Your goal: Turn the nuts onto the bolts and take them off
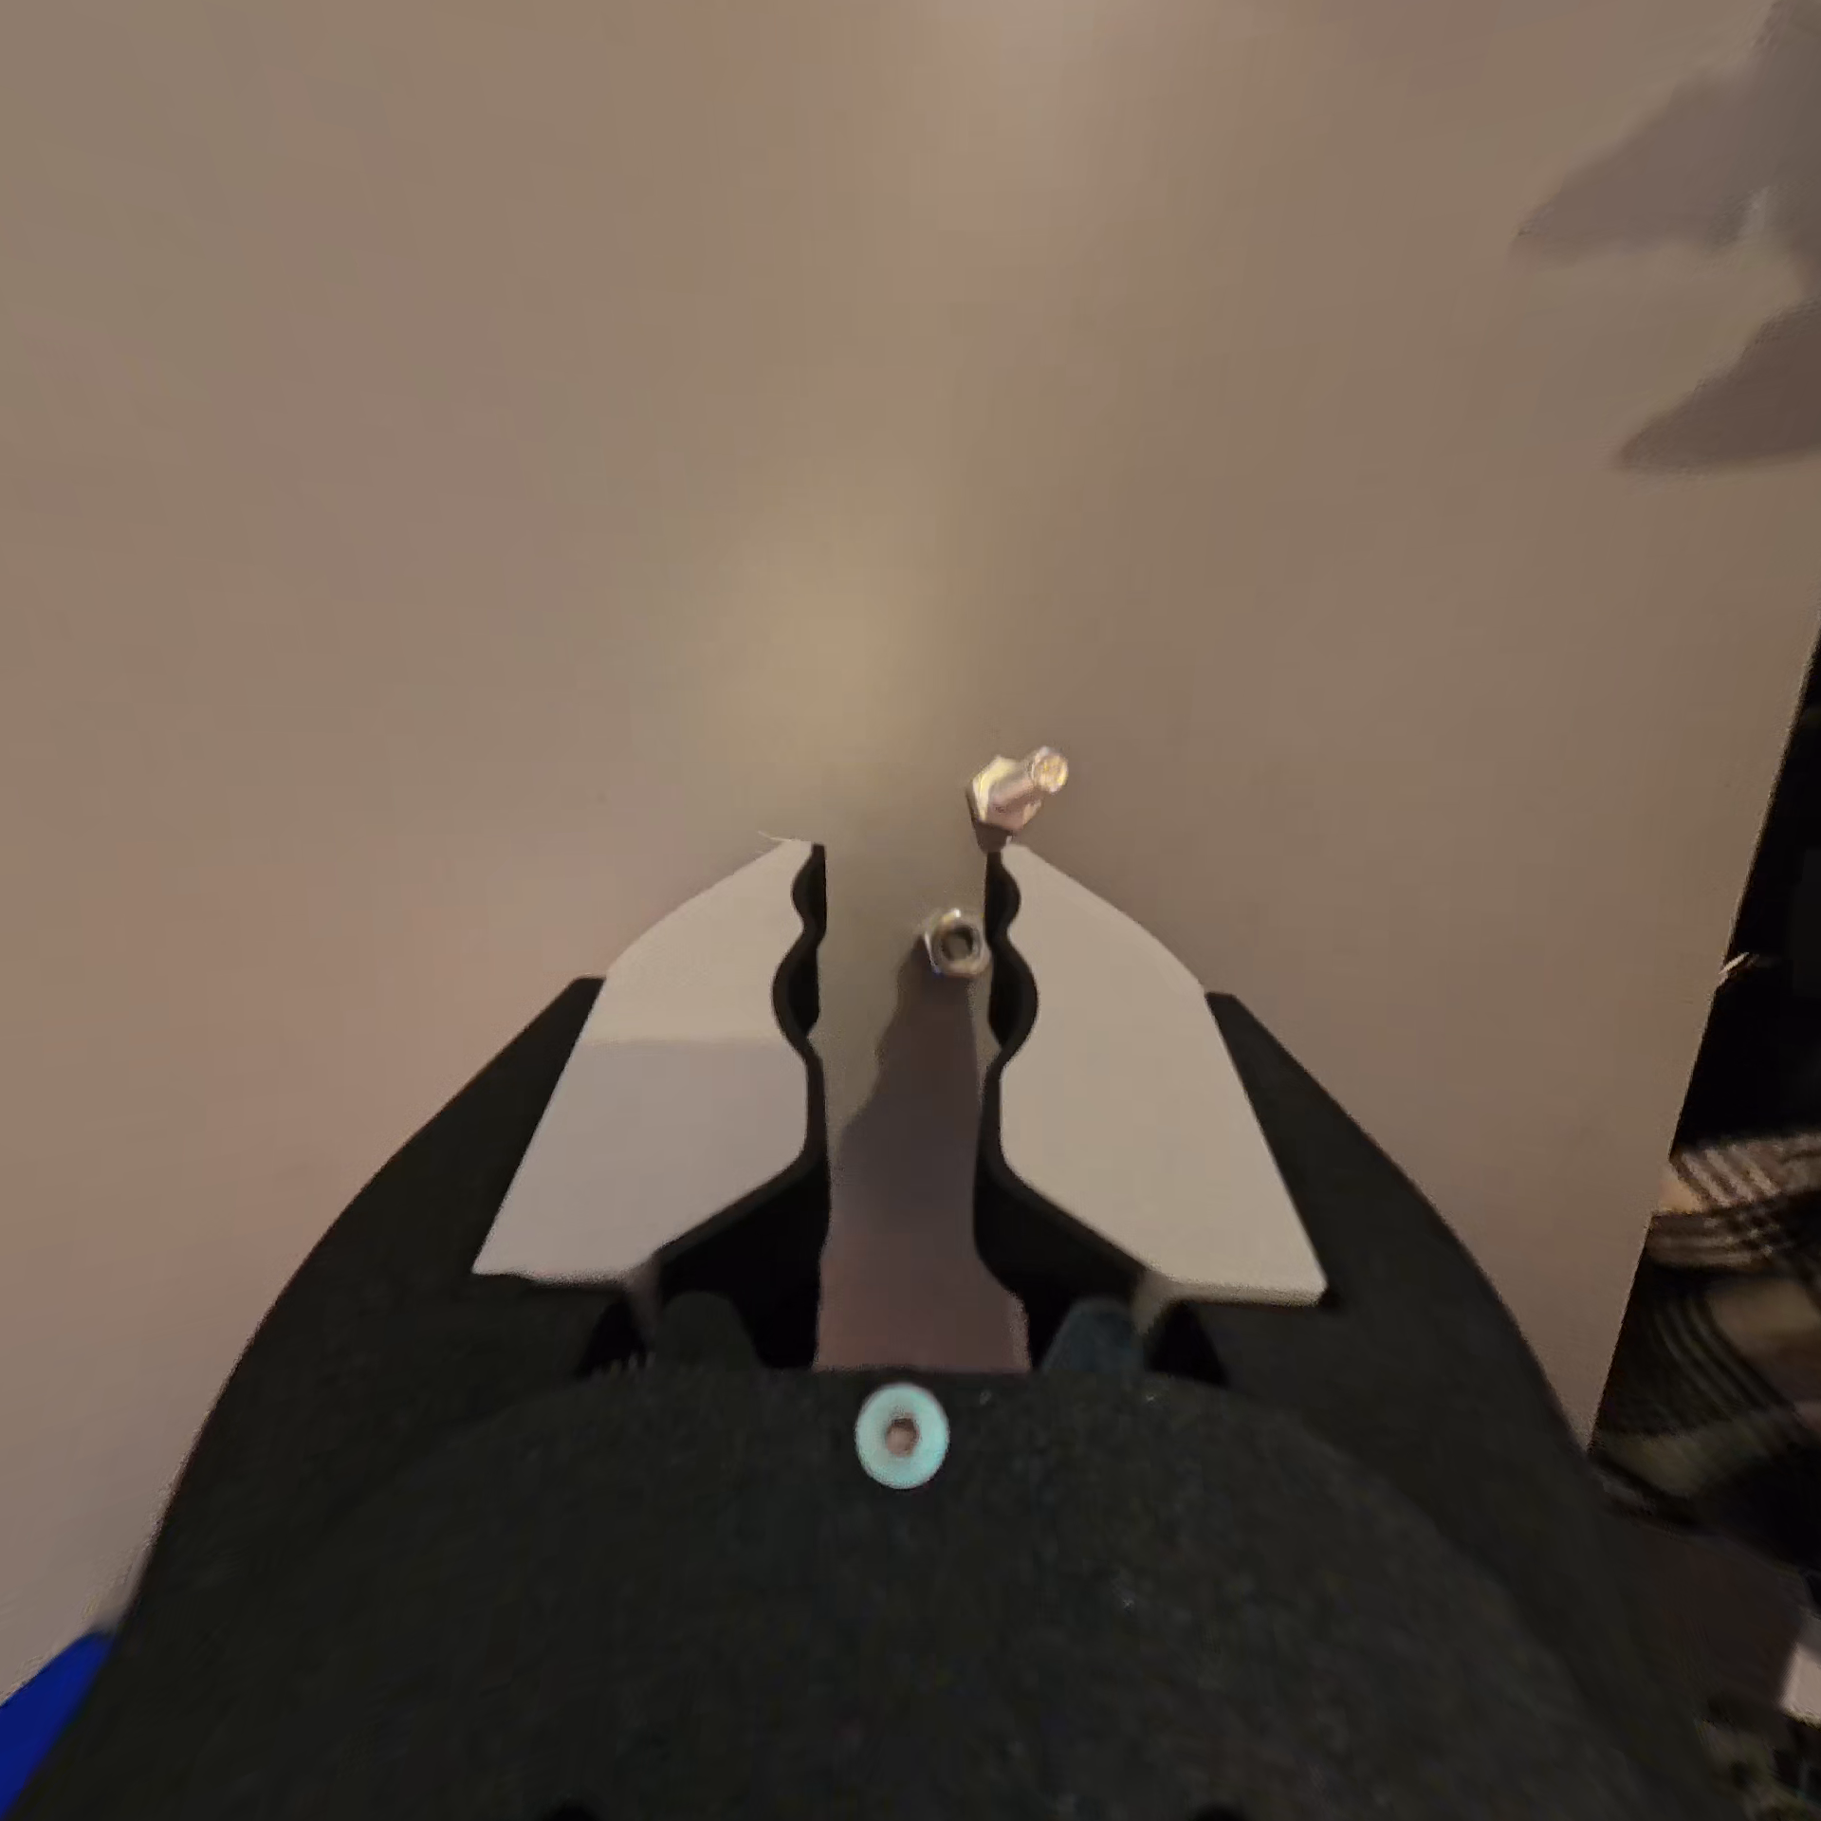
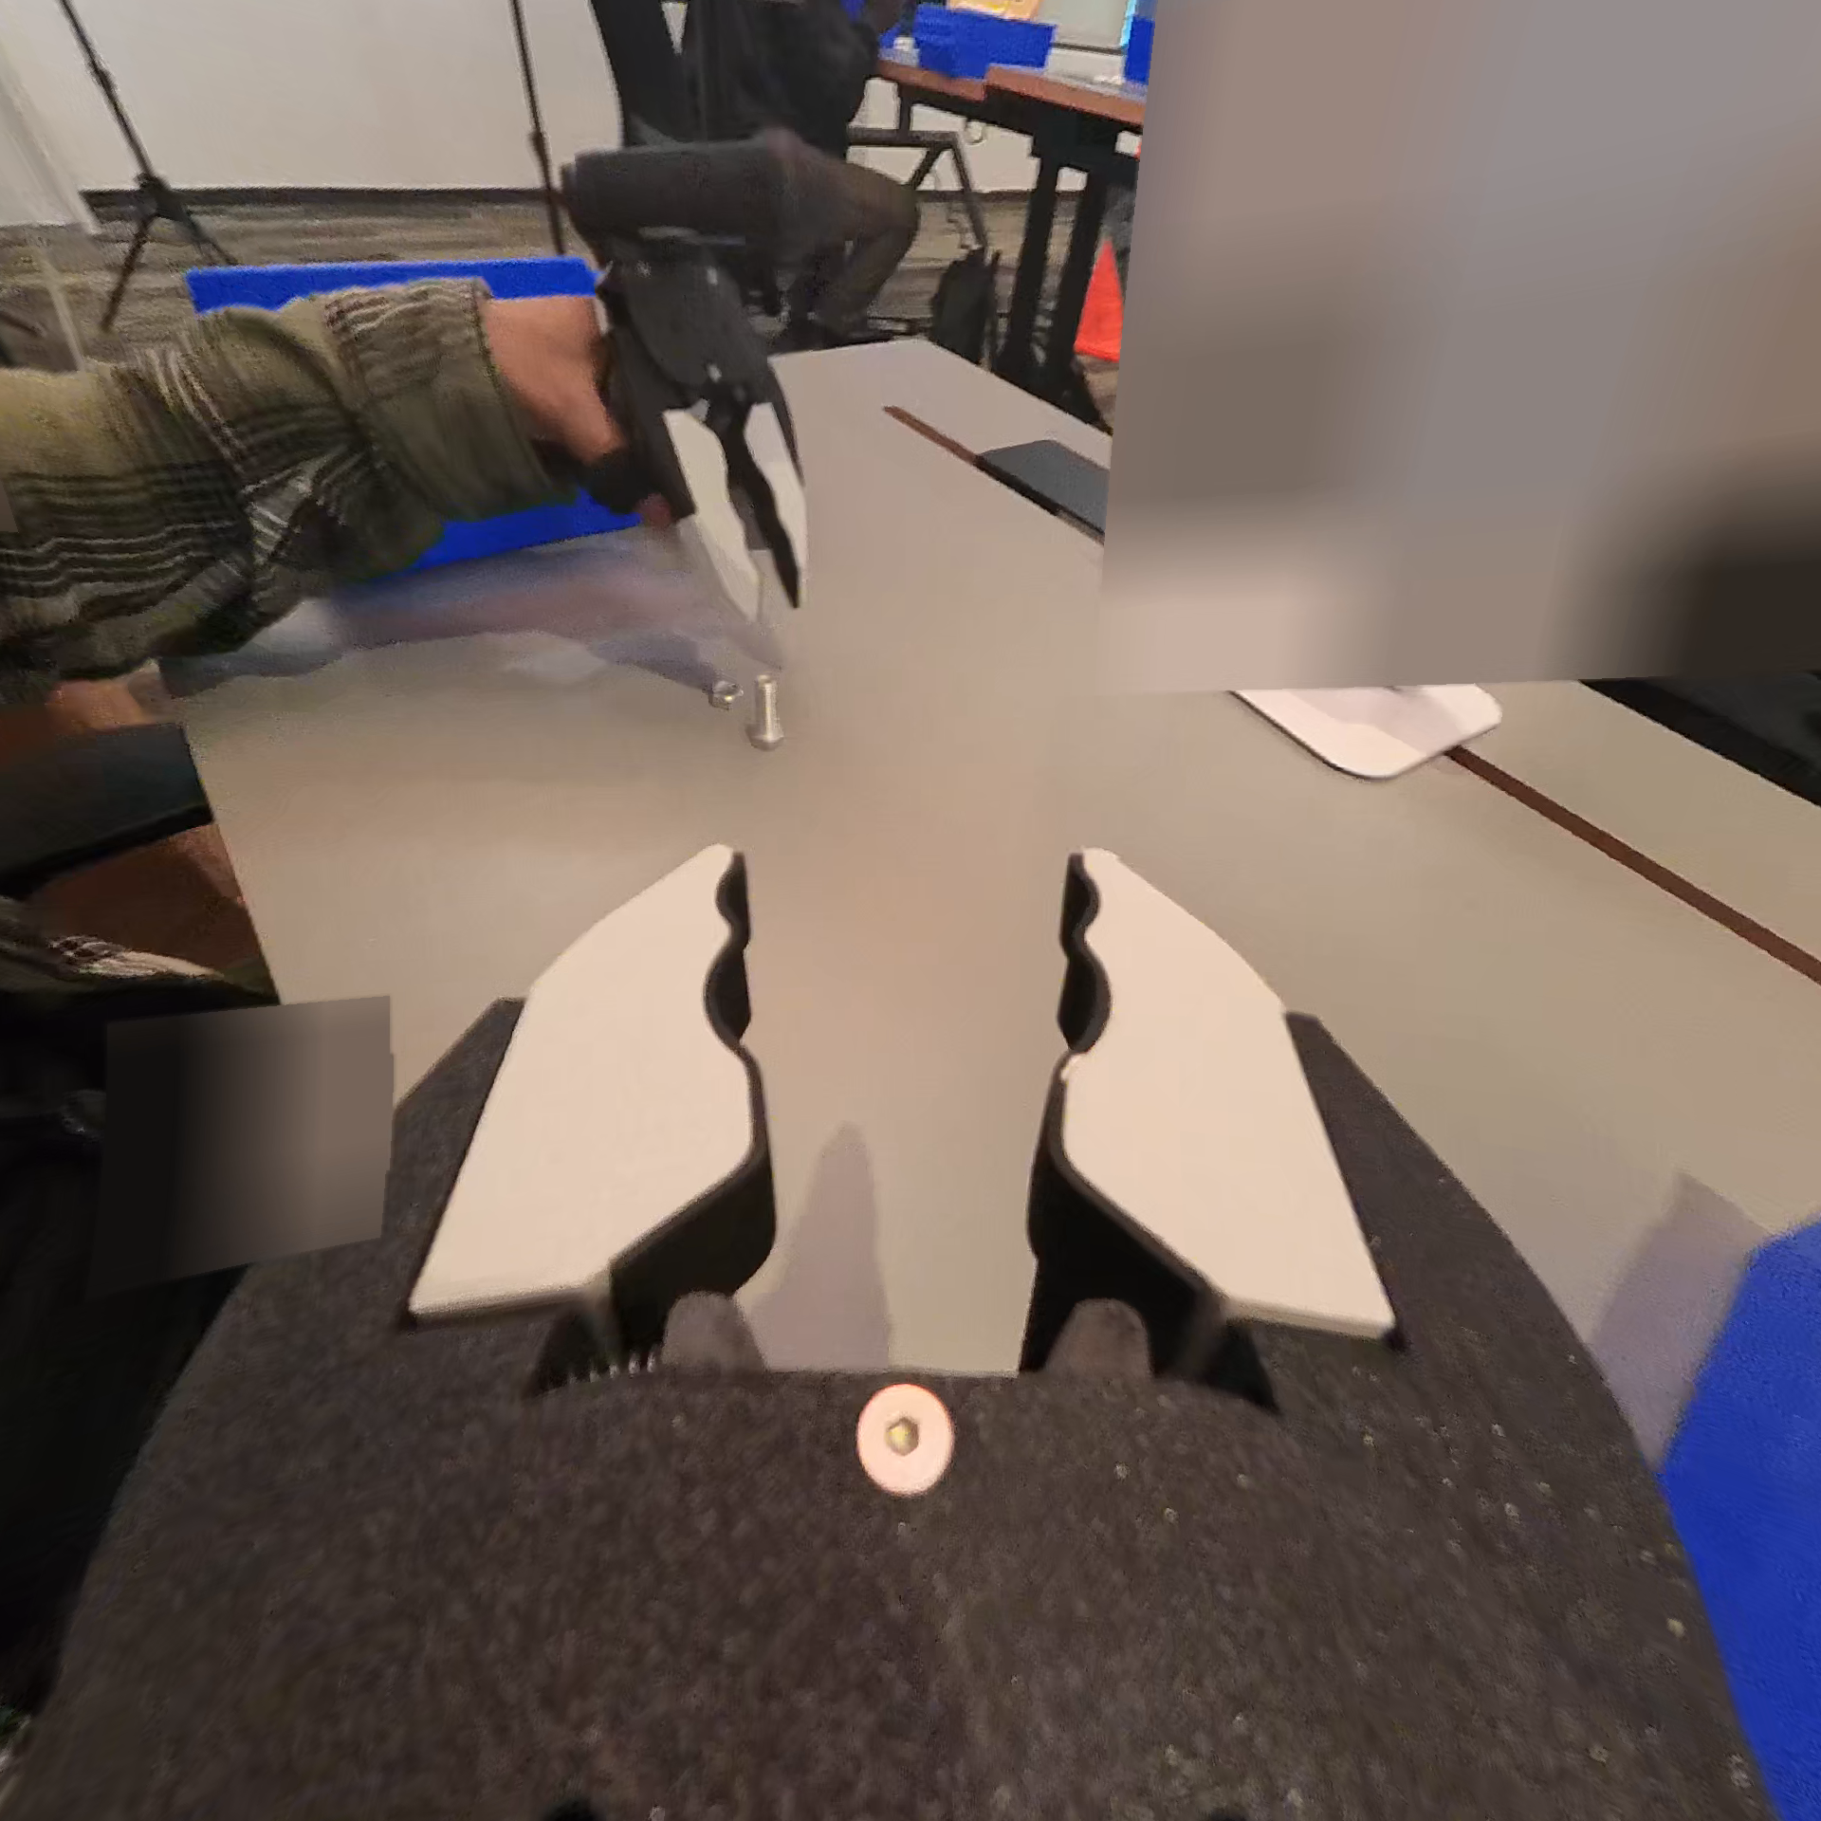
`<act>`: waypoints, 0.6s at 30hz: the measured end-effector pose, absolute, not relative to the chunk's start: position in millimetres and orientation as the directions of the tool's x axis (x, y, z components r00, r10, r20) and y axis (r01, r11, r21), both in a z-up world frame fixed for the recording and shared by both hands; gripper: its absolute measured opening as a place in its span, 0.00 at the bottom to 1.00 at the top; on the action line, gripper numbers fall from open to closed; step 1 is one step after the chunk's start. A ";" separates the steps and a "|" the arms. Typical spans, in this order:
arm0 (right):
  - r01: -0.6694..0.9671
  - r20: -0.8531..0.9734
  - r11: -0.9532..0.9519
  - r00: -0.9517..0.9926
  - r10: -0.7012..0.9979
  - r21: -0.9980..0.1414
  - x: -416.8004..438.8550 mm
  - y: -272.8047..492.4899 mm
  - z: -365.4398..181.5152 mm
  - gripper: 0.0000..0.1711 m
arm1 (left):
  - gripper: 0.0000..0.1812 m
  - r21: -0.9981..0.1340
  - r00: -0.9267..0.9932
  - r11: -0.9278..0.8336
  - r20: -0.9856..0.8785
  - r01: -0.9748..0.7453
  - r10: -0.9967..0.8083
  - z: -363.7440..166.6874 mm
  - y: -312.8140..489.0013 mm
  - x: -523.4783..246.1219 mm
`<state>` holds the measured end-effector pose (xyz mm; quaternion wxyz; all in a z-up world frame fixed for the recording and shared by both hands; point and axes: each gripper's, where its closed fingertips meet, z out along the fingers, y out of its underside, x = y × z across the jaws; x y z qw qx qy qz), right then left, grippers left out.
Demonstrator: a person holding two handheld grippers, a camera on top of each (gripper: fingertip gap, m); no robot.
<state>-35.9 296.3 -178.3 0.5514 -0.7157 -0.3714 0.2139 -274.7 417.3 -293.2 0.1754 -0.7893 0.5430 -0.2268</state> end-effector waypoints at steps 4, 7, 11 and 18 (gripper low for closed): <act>0.312 0.081 -0.123 0.569 0.818 -0.942 -68.3 315.9 -190.9 0.36 | 0.17 -0.666 0.324 -0.349 0.167 -0.660 -0.931 -280.1 430.5 -269.2; 0.325 0.067 -0.132 0.534 0.843 -0.937 -87.5 327.9 -202.0 0.36 | 0.17 -0.727 0.331 -0.339 0.162 -0.597 -0.930 -280.1 435.9 -267.5; 0.336 0.040 -0.153 0.504 0.863 -0.929 -104.8 340.7 -214.6 0.36 | 0.17 -0.799 0.341 -0.311 0.142 -0.515 -0.929 -275.0 441.0 -268.2; 0.337 0.000 -0.188 0.487 0.873 -0.923 -118.2 357.9 -234.4 0.35 | 0.17 -0.815 0.362 -0.332 0.162 -0.475 -0.918 -274.9 444.0 -278.1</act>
